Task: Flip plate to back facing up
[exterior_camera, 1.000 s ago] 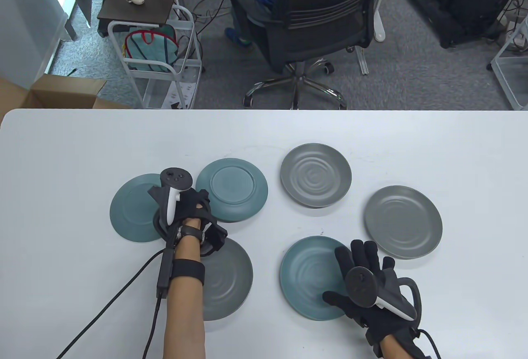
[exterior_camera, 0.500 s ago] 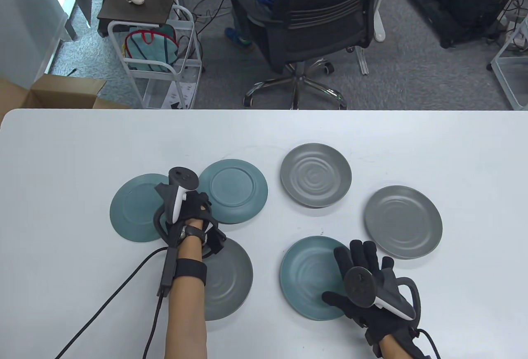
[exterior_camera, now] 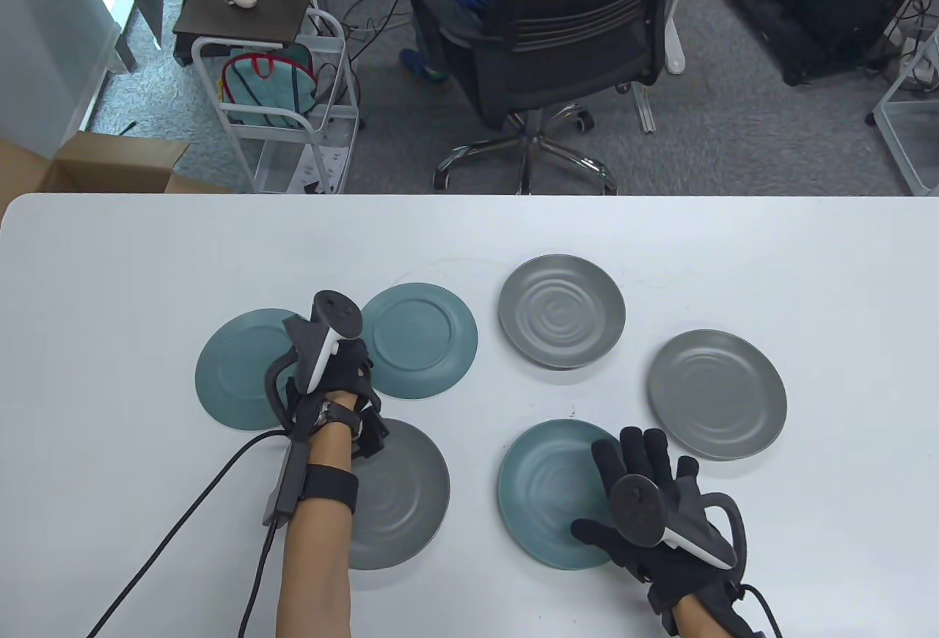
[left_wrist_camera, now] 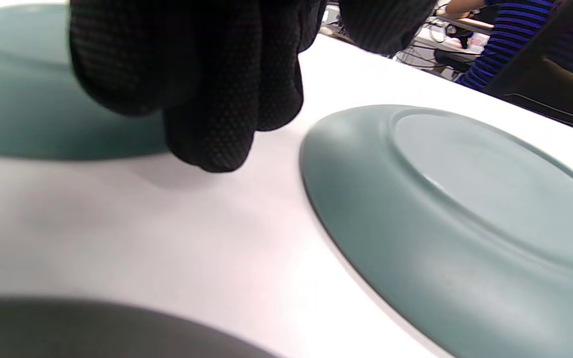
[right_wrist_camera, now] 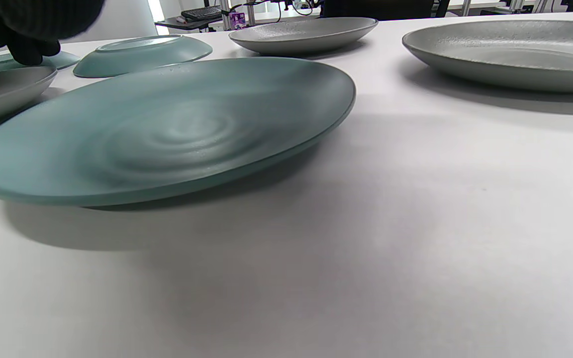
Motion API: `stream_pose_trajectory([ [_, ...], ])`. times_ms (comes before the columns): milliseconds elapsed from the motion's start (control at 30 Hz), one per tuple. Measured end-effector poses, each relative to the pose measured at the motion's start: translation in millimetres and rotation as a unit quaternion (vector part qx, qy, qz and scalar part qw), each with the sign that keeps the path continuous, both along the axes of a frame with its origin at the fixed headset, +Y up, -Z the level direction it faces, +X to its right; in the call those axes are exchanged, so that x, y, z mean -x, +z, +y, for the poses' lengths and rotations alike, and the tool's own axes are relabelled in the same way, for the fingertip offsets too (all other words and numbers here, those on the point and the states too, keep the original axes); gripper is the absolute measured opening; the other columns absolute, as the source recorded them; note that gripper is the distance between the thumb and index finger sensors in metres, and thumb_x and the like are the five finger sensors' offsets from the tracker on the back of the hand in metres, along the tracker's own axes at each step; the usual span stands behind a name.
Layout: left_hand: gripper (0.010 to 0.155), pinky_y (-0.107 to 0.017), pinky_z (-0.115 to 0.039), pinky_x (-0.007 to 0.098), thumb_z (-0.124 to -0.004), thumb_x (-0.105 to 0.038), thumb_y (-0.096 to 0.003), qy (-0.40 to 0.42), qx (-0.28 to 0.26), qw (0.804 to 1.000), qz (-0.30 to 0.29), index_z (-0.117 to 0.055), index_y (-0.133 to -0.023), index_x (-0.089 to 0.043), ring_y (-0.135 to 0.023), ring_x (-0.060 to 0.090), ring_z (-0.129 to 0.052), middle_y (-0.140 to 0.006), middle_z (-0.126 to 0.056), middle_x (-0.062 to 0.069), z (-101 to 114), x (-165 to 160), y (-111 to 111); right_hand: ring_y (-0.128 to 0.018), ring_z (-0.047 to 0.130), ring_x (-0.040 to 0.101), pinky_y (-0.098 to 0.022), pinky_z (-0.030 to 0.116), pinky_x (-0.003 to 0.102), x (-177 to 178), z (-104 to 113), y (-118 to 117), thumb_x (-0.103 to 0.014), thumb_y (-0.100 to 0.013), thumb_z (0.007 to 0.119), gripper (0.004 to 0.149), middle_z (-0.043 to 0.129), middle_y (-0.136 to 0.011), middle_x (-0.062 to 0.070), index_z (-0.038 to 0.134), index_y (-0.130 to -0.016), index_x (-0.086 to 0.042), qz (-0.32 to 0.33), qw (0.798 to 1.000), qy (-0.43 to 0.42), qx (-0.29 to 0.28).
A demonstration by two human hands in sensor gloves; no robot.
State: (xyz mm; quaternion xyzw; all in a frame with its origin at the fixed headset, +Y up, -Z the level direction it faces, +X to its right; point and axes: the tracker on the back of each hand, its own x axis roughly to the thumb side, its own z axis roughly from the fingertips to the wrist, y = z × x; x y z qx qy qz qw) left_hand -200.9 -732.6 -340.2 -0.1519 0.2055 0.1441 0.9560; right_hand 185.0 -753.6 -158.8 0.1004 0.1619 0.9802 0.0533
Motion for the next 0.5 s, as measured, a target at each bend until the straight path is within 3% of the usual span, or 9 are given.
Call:
stream_pose_trajectory([
  [233,0.074,-0.045,-0.089,0.042,-0.066,-0.050,-0.0563,-0.039,-0.020,0.996,-0.074,-0.056,-0.109,0.000,-0.070,0.037,-0.103,-0.093,-0.081,0.016,21.4,-5.7,13.7,-0.107,0.009,0.045,-0.073,0.022,0.073,1.0,1.5,0.9,-0.069,-0.046,0.062,0.096,0.009,-0.118,0.020,0.016,-0.114,-0.021,0.001,1.000,0.000,-0.006],
  [500,0.081,-0.053,-0.085,0.048,-0.062,-0.058,-0.0561,-0.110,-0.046,0.979,-0.163,-0.049,-0.113,-0.002,-0.080,0.041,-0.097,-0.100,-0.075,0.019,44.3,-13.7,41.6,-0.107,0.008,0.045,-0.073,0.022,0.073,1.2,2.0,1.7,-0.069,-0.046,0.062,0.096,0.009,-0.118,0.020,0.016,-0.114,-0.021,0.001,1.000,0.001,-0.009],
])
